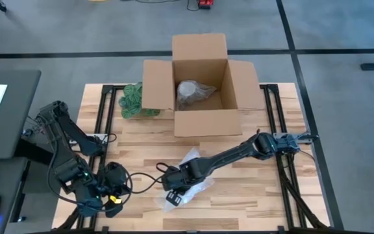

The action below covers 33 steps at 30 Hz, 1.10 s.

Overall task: Wrap mug
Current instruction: Wrap the yellow mug with bubble wrap

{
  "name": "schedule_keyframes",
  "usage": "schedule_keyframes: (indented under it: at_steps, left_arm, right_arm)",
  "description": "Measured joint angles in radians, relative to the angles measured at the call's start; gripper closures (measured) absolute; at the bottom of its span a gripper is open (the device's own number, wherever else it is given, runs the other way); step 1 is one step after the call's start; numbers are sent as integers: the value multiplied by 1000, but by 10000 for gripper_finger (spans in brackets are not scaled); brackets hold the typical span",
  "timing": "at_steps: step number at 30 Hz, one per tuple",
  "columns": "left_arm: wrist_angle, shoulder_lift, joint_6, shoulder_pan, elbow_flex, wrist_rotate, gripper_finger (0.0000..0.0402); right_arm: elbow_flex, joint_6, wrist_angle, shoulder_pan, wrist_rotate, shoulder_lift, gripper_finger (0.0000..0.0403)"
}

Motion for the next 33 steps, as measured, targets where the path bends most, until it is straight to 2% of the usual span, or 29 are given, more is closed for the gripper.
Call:
schedule_keyframes:
  at_steps: [10, 17, 22, 25, 33]
  left_arm:
    - [-1, 0, 34, -1, 0, 0, 402]
    - [-1, 0, 40, -8, 0, -6, 402]
    - [2, 0, 48, -21, 0, -6, 402]
    - [2, 1, 49, -22, 0, -5, 402]
    - [4, 2, 58, -32, 0, -16, 402]
  right_arm:
    - [258, 0, -169, -12, -20, 5, 403]
    - [243, 74, -174, -12, -72, -62, 403]
    - [247, 111, -52, 8, -162, -73, 403]
    - [247, 118, -45, 22, -160, -40, 403]
    - [250, 154, -178, 23, -73, 23, 403]
